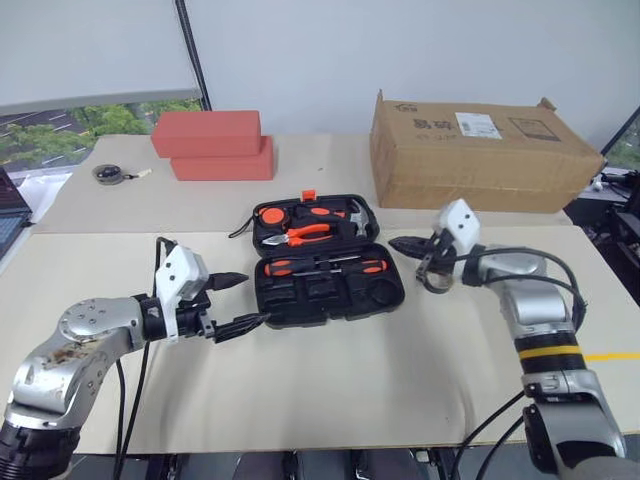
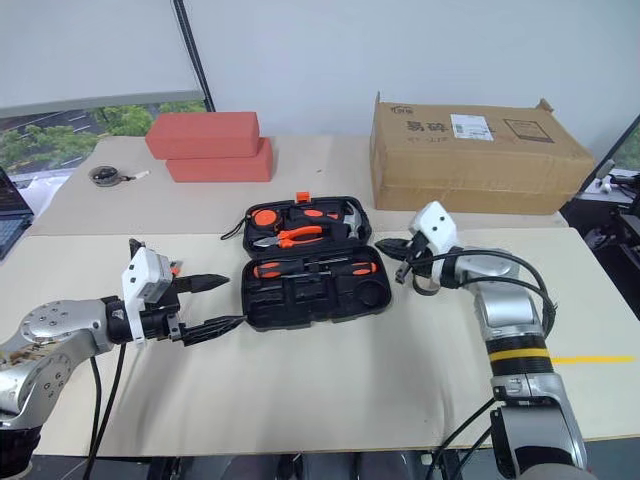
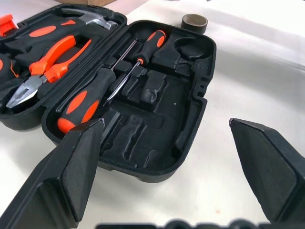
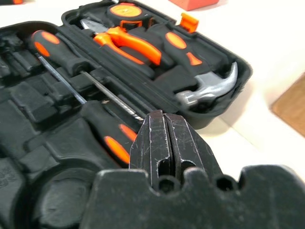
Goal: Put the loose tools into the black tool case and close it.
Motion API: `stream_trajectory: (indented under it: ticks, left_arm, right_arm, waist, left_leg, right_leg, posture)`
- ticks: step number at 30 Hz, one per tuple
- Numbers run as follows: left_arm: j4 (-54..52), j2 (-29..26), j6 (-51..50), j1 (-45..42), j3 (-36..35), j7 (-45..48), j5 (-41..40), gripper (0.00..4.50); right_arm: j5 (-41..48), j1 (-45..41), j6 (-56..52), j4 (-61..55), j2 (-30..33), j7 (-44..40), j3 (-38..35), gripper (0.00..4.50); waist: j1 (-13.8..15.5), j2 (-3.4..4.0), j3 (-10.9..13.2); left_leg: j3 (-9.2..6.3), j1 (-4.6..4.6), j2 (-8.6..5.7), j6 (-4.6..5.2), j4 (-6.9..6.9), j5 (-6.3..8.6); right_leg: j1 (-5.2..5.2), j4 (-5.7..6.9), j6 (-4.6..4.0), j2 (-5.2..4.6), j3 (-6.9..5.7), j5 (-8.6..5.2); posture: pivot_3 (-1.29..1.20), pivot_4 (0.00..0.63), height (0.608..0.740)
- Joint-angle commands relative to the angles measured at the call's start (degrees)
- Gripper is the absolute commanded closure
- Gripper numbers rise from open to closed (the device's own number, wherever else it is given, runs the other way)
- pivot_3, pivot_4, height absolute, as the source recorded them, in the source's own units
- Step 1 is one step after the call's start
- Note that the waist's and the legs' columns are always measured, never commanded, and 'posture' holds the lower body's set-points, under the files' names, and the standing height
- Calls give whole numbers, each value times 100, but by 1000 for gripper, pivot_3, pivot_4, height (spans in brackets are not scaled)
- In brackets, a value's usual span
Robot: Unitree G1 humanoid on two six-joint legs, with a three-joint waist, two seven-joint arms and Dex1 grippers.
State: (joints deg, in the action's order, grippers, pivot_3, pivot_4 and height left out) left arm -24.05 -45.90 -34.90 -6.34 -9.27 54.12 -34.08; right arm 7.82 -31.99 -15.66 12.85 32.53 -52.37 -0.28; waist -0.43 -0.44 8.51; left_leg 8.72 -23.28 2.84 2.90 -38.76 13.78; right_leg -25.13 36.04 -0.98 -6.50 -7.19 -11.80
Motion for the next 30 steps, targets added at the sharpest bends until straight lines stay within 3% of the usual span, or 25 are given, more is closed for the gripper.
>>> stream_trajectory:
  ticks: [1, 4, 7, 12, 20, 27, 30]
  left_arm:
    - [-281, -18, 88, -56, -46, 75, -149, 0]
    - [-397, -28, 42, -116, -7, 194, -269, 0]
    - [-540, -81, 76, -192, 155, 366, -313, 0]
    - [-458, -62, 97, -388, 308, 370, -220, 0]
    - [-42, 30, 238, -319, 39, 70, -18, 0]
    - [931, 195, 600, 116, -700, -909, 692, 0]
    - [1346, 339, 706, 108, -986, -1498, 962, 0]
  right_arm:
    - [-51, 341, -181, -356, 579, -170, -112, 4481]
    - [128, 608, -425, -585, 1008, -525, -108, 3702]
    - [41, 695, -413, -566, 1329, -680, -50, 2609]
    - [-69, 700, -331, -414, 1448, -640, 4, 920]
    - [426, 705, -442, -704, 1231, -737, -193, 920]
    - [2282, 1034, -533, -1981, 663, -1652, -632, 920]
    - [2529, 981, -532, -2112, 578, -1808, -576, 920]
  waist:
    - [67, 0, 0]
    - [100, 0, 1]
    - [94, 0, 1]
    - [81, -2, 3]
    - [92, -3, 3]
    - [83, -3, 3]
    - [108, -4, 5]
  left_leg:
    - [0, -1, -3, 16, 0, 10]
    - [1, -7, -5, 33, -4, 20]
    - [3, -9, -4, 34, -3, 16]
    - [5, -1, 0, 37, -2, 19]
    - [2, 0, 1, 39, -3, 19]
    - [-2, -1, 8, 80, 2, 3]
    - [-2, -4, 4, 86, -1, 13]
  right_leg:
    - [0, -3, 0, -3, 2, 0]
    - [1, -15, 0, -5, 5, 0]
    - [1, -19, 2, -3, 9, -1]
    - [2, -16, 3, 6, 9, -2]
    - [2, -10, 3, 6, 8, -2]
    - [2, -16, 2, 10, 6, -2]
    - [2, -17, 2, -1, 6, -2]
  posture:
    - [0, 150, 712]
    - [0, 150, 712]
    - [0, 150, 712]
    - [0, 150, 712]
    - [0, 150, 712]
    - [0, 150, 712]
    - [0, 150, 712]
